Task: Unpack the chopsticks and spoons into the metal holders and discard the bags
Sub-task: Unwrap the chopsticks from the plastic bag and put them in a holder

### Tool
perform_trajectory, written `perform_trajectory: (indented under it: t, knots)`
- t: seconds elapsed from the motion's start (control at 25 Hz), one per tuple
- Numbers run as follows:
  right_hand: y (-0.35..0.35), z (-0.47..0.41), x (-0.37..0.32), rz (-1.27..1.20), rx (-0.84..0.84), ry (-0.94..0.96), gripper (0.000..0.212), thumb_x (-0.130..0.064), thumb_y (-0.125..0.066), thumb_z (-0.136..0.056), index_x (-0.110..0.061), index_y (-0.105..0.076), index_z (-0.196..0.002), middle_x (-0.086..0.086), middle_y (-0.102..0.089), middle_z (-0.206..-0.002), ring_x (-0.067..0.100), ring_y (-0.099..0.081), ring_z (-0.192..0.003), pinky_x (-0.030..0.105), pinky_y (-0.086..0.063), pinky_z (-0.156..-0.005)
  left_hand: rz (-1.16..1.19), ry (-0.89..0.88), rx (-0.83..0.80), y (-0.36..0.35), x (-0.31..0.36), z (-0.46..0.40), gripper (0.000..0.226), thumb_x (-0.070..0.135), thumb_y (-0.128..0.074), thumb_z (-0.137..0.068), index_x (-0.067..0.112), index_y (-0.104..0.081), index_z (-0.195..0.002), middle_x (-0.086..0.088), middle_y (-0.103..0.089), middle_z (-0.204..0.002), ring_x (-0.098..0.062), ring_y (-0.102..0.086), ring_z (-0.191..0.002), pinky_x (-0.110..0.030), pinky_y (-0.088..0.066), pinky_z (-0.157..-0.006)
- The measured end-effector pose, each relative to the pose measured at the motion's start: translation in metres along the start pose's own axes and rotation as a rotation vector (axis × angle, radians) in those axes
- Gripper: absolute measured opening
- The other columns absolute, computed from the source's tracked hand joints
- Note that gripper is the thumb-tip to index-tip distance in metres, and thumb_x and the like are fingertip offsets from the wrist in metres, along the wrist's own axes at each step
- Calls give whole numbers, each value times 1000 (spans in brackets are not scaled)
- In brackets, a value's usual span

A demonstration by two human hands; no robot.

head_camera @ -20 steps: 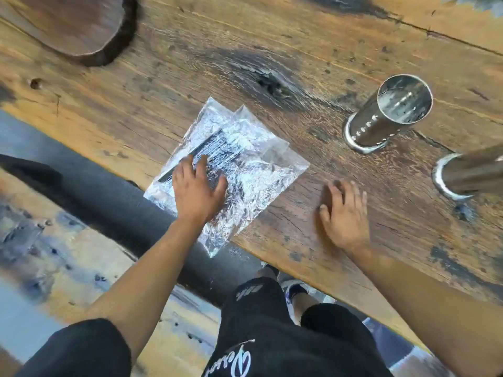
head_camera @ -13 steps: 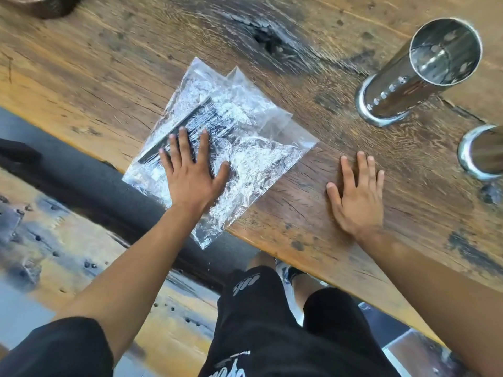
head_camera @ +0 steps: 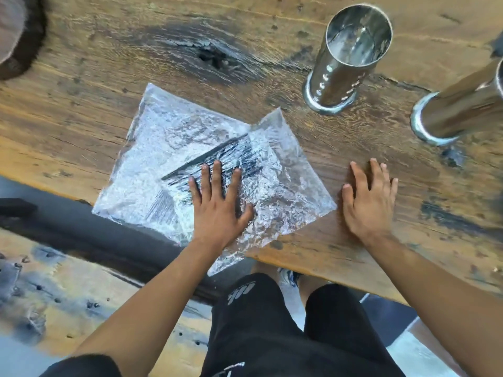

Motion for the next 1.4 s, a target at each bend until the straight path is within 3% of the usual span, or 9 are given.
perform_trajectory:
  t: [0.16,0.36,0.56,0.68,0.8,0.96,1.12,1.28,1.4]
  knots:
    - [12,26,51,-22,35,-158,54,-34,-43,-99,-19,-47,-151,17,-31,-163,38,-24,-152,59,-15,-124,-33,-206,-9,-6,52,-2,82,62,-49,-92,25,-26,-162,-20,-7,-171,-42,-1,-158,-65,-3,-123]
    - [14,53,89,-105,67,-222,50,-28,-47,-99,-10,-54,-146,19,-37,-159,40,-31,-148,54,-21,-123,-71,-403,-65,-9,111,-12,81,63,-43,-94,28,-21,-163,-18,-4,-171,-41,1,-158,-65,-4,-124]
    - [27,48,85,-238,171,-316,34,-22,-57,-99,-4,-66,-125,19,-55,-132,38,-49,-126,46,-38,-111,-111,-521,-92,-7,136,-19,81,66,-40,-94,28,-22,-163,-17,-5,-171,-41,0,-158,-65,-5,-124]
    - [40,44,64,-215,120,-346,32,-37,-63,-97,-14,-67,-118,10,-57,-114,25,-51,-107,40,-45,-96,-76,-547,-6,-3,136,-19,80,65,-49,-93,24,-33,-159,-18,-17,-170,-40,-7,-158,-65,-6,-124]
    - [44,40,48,-268,24,-317,30,-39,-64,-98,-18,-65,-119,-3,-53,-107,10,-44,-98,33,-46,-97,-52,-519,46,1,133,-26,79,65,-43,-96,21,-29,-161,-17,-15,-170,-37,-6,-158,-61,1,-126]
    - [45,36,42,-317,-17,-419,28,-30,-61,-100,-16,-63,-124,0,-54,-113,15,-57,-101,30,-51,-95,-75,-456,15,0,139,-43,79,62,-29,-101,17,-14,-165,-15,-4,-172,-34,6,-159,-57,4,-127]
    - [44,34,39,-310,-39,-447,29,-29,-62,-100,-16,-61,-125,-3,-50,-109,13,-55,-98,26,-47,-91,-82,-451,-56,-14,129,-49,77,62,-20,-103,21,2,-165,-13,12,-171,-31,17,-158,-57,0,-127]
    - [44,33,36,-259,-77,-425,25,-30,-64,-98,-17,-62,-120,-5,-49,-103,15,-56,-98,28,-49,-89,-85,-483,-77,-15,117,-54,77,64,-19,-103,24,6,-165,-11,16,-171,-28,20,-157,-55,1,-128]
    - [40,33,35,-304,-86,-443,22,-33,-68,-96,-19,-64,-112,-4,-61,-99,16,-62,-94,33,-55,-89,-87,-509,-81,-12,108,-60,77,66,-17,-103,25,5,-165,-10,14,-171,-27,20,-157,-54,1,-128]
Point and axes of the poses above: each hand's wrist, its own z-axis away from the middle knuckle, its own y-axis out of the back of the hand, x = y × z, the point moved 2 cm from there along -z, towards the middle knuckle
